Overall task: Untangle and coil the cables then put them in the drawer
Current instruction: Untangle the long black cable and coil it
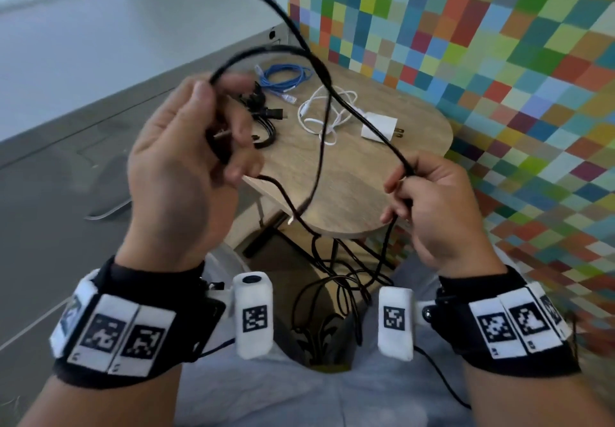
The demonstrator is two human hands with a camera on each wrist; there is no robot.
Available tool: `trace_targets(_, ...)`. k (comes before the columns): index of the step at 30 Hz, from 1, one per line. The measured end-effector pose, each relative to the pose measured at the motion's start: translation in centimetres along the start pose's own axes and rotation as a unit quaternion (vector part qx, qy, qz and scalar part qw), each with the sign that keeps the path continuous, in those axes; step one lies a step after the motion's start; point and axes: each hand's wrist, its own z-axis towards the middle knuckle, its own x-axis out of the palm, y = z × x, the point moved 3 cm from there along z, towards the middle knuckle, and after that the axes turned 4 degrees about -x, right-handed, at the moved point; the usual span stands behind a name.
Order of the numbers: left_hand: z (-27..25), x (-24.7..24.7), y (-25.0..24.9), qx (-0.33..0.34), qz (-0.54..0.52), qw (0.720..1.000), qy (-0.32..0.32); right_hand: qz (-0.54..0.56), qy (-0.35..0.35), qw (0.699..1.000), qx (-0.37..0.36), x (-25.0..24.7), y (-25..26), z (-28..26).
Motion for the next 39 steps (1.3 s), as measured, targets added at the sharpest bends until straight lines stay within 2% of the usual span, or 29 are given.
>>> trace_targets(2, 0.2, -1.0, -0.2, -0.016, 0.027, 0.999, -0.027, 0.045, -0.013, 0.999, 0.000, -0.6, 0.1, 0.3)
trace_targets(5, 0.1, -1.1, 0.0, -0.028, 0.088, 0.995, -0.027, 0.074, 0.014, 0.997, -0.012, -0.3, 0.6, 0.3)
trace_targets(8, -0.1, -0.1, 0.3, -0.033, 0.109, 0.993, -0.011, 0.086, 0.032, 0.995, -0.030, 0.4, 0.7, -0.1)
trace_targets(16, -0.4, 1.0, 1.2, -0.036, 0.172, 0.983, 0.061, 0.036, -0.010, 0.997, -0.067, 0.4, 0.7, 0.2)
trace_targets(20, -0.8, 1.6, 1.2, -0.010, 0.121, 0.988, 0.094, 0.003, 0.009, 0.997, -0.071, 0.8, 0.7, 0.1)
trace_targets(22, -0.9, 2.0, 0.6, 0.025, 0.086, 0.993, 0.073, -0.022, 0.018, 0.997, -0.070, 0.9, 0.5, 0.0)
trace_targets(24, -0.8, 1.9, -0.2, 0.061, 0.058, 0.996, 0.009, -0.029, 0.009, 0.998, -0.059, 0.8, 0.4, 0.0)
trace_targets(26, -0.5, 1.4, -0.8, 0.083, 0.066, 0.993, -0.056, -0.026, -0.007, 0.998, -0.053, 0.7, 0.4, 0.0)
trace_targets(28, -0.3, 0.9, -1.0, 0.083, 0.095, 0.990, -0.069, -0.032, -0.009, 0.998, -0.057, 0.8, 0.7, -0.1)
trace_targets(33, -0.7, 1.8, -0.1, 0.049, 0.205, 0.977, 0.011, -0.080, 0.017, 0.995, -0.063, 1.6, 0.6, -0.4)
trace_targets(36, -1.1, 2.6, 0.9, 0.020, 0.298, 0.950, 0.093, -0.091, 0.050, 0.991, -0.087, 2.0, 1.0, -0.7)
trace_targets(39, -1.5, 3.3, 1.5, -0.037, 0.367, 0.914, 0.169, -0.078, 0.069, 0.987, -0.126, 2.3, 1.4, -1.0)
